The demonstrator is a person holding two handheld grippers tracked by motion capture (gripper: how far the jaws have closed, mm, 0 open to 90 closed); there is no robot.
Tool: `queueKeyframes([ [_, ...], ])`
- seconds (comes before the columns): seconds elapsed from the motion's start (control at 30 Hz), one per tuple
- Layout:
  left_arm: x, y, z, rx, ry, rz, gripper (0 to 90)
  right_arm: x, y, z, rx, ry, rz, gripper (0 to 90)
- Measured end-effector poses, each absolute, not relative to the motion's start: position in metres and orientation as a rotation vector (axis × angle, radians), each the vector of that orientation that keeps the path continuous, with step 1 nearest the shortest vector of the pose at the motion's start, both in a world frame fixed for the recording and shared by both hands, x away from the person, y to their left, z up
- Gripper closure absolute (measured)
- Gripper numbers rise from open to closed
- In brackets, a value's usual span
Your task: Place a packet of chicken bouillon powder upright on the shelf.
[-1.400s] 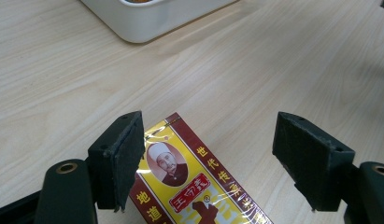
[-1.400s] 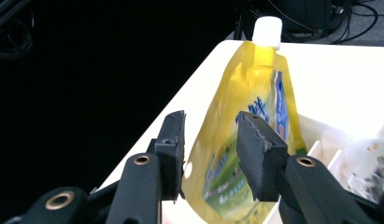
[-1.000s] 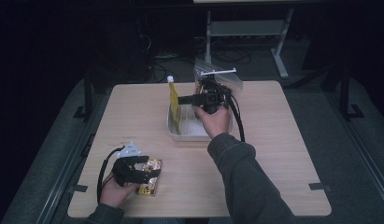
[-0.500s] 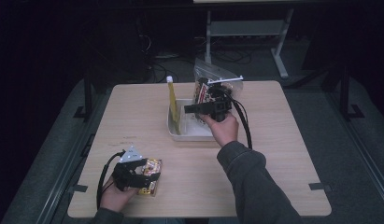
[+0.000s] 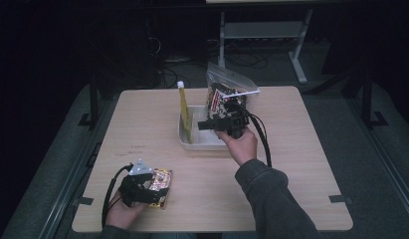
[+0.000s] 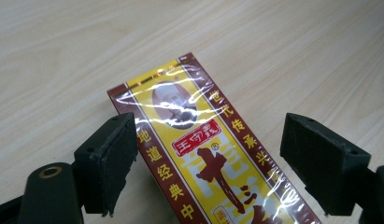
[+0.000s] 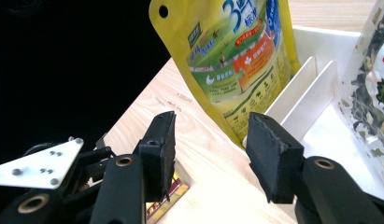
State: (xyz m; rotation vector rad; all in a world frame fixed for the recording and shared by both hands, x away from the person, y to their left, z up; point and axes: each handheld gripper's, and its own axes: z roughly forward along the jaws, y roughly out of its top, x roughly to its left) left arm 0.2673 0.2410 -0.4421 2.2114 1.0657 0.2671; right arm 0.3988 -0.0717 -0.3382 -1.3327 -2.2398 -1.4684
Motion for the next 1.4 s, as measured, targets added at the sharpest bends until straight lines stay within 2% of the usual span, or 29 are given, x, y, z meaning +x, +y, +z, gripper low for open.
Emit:
queueKeyframes([
  [0.6,0.27,0.241,-0.445,2.211,1.117,0.253,19.0,0.388,-0.075,-0.351,-1.304,-2.343,-1.373,45.1],
  [0.67,0.27,0.242,-0.444,2.213,1.119,0.249,21.3,0.387,-0.073,-0.354,-1.289,-2.364,-1.352,44.6],
  [0.8,0.27,0.244,-0.443,2.203,1.114,0.251,31.5,0.384,-0.07,-0.358,-1.266,-2.388,-1.322,43.9],
  [0.9,0.27,0.244,-0.443,2.2,1.116,0.249,31.0,0.383,-0.068,-0.361,-1.256,-2.402,-1.302,43.4],
  [1.03,0.27,0.24,-0.445,2.212,1.118,0.234,21.7,0.383,-0.066,-0.364,-1.255,-2.405,-1.286,42.9],
  [1.2,0.271,0.233,-0.449,2.265,1.122,0.243,15.2,0.382,-0.065,-0.367,-1.25,-2.405,-1.281,42.3],
  [1.4,0.272,0.23,-0.449,2.284,1.111,0.229,23.6,0.381,-0.064,-0.369,-1.233,-2.415,-1.268,41.8],
])
